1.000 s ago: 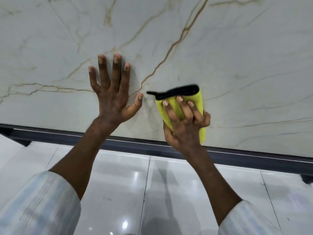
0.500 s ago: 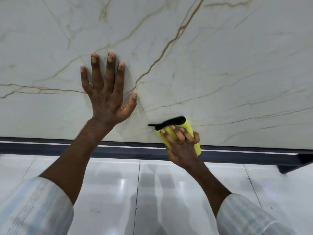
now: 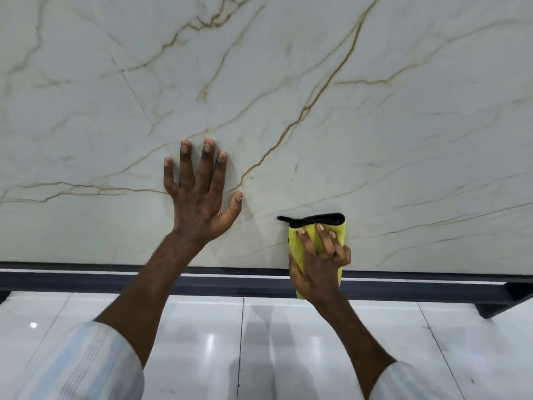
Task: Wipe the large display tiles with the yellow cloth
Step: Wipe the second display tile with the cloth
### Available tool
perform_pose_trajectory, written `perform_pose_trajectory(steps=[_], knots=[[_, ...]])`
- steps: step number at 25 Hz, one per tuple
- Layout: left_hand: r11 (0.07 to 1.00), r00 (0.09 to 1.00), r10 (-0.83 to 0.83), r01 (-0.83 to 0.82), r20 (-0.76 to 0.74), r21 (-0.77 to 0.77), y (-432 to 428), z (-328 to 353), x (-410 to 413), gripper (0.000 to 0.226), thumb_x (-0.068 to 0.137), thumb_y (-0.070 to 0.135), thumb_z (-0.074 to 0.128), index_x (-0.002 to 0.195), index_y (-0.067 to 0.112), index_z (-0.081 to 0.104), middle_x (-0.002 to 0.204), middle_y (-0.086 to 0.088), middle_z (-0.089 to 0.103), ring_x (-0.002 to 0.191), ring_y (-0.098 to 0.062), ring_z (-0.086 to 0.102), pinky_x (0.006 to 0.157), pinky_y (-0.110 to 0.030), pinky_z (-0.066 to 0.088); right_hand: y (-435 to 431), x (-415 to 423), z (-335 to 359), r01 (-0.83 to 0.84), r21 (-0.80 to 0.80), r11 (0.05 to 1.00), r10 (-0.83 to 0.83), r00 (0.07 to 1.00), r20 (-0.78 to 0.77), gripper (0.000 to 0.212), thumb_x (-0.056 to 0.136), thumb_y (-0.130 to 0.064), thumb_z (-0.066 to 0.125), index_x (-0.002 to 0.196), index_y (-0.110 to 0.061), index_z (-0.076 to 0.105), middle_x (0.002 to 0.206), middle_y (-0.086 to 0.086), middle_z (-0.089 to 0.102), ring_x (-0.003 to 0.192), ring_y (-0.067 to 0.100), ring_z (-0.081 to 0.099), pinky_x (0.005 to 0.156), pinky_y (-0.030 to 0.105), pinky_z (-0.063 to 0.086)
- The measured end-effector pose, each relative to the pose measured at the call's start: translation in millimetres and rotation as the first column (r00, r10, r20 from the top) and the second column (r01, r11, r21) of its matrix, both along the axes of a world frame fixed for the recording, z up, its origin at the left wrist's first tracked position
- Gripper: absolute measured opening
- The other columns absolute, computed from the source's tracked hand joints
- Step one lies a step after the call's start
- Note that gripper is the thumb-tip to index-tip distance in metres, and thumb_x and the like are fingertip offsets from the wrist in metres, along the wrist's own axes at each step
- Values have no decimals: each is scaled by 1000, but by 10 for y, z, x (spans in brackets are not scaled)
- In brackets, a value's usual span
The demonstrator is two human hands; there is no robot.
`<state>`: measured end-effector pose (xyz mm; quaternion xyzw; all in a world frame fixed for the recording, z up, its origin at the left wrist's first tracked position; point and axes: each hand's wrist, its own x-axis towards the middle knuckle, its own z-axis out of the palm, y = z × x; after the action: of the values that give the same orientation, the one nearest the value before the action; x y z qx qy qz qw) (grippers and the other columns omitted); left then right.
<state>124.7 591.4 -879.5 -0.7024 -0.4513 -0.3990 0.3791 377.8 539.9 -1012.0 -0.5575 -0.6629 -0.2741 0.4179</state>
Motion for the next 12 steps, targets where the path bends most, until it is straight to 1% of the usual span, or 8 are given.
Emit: perform_pose_trajectory(steps=[2, 4, 6, 7, 8, 9, 10, 12], knots=[[1000, 1000, 16, -16, -16, -23, -27, 20, -18, 84, 105, 52, 41, 168, 18, -2, 176, 1, -15, 161, -30, -15, 127, -55, -10, 85, -136, 661, -47, 90, 995, 50, 998, -32, 91, 68, -39, 76, 150, -38, 36, 159, -5, 22, 142, 24, 21, 103, 51, 31], [998, 999, 37, -38, -27, -52, -54, 25, -12, 83, 106, 52, 41, 168, 17, -1, 176, -1, -14, 162, -32, -14, 127, -55, -10, 203, -254, 1503, -103, 226, 969, 106, 994, -4, 83, 73, -40, 72, 150, -38, 42, 159, -4, 30, 142, 23, 28, 103, 53, 30], [996, 998, 33, -37, -47, -86, -106, 52, -2, 84, 105, 50, 43, 168, 14, 0, 176, -4, -13, 162, -34, -13, 126, -57, -10, 272, -287, 2351, -140, 354, 925, 160, 987, -28, 75, 75, -37, 73, 147, -32, 53, 156, 0, 42, 139, 25, 36, 101, 54, 32], [993, 998, 29, -35, -52, -110, -147, 63, 3, 85, 104, 49, 45, 168, 12, 4, 176, -6, -11, 162, -35, -11, 126, -58, -8, 285, -270, 2677, -143, 403, 904, 191, 978, -82, 72, 74, -34, 76, 144, -28, 58, 154, 2, 48, 138, 25, 39, 100, 55, 34], [991, 998, 27, -35, -57, -130, -197, 85, 5, 85, 102, 49, 48, 168, 11, 9, 177, -9, -7, 162, -37, -7, 125, -59, -3, 299, -233, 2890, -134, 430, 893, 210, 969, -134, 70, 74, -32, 77, 142, -24, 62, 153, 4, 51, 138, 25, 40, 99, 57, 36], [991, 997, 26, -35, -67, -129, -256, 148, 2, 85, 100, 50, 51, 167, 12, 16, 177, -10, 0, 162, -37, 0, 124, -60, 3, 317, -179, 2971, -117, 443, 889, 203, 967, -151, 70, 75, -32, 77, 142, -23, 62, 153, 5, 52, 139, 25, 40, 99, 58, 36], [995, 997, 25, -32, -76, -97, -314, 290, -3, 82, 98, 51, 53, 167, 16, 24, 177, -10, 7, 162, -36, 9, 122, -59, 8, 323, -135, 2938, -98, 446, 890, 169, 978, -122, 70, 76, -33, 76, 144, -23, 60, 154, 5, 51, 140, 26, 41, 99, 58, 36], [1000, 997, 15, -12, -72, 29, -314, 837, 35, 74, 99, 49, 53, 164, 21, 33, 175, -11, 16, 158, -33, 21, 118, -58, 14, 328, -77, 2610, -59, 409, 911, 80, 996, -36, 73, 78, -36, 73, 148, -26, 54, 158, 2, 45, 142, 26, 40, 100, 58, 35]])
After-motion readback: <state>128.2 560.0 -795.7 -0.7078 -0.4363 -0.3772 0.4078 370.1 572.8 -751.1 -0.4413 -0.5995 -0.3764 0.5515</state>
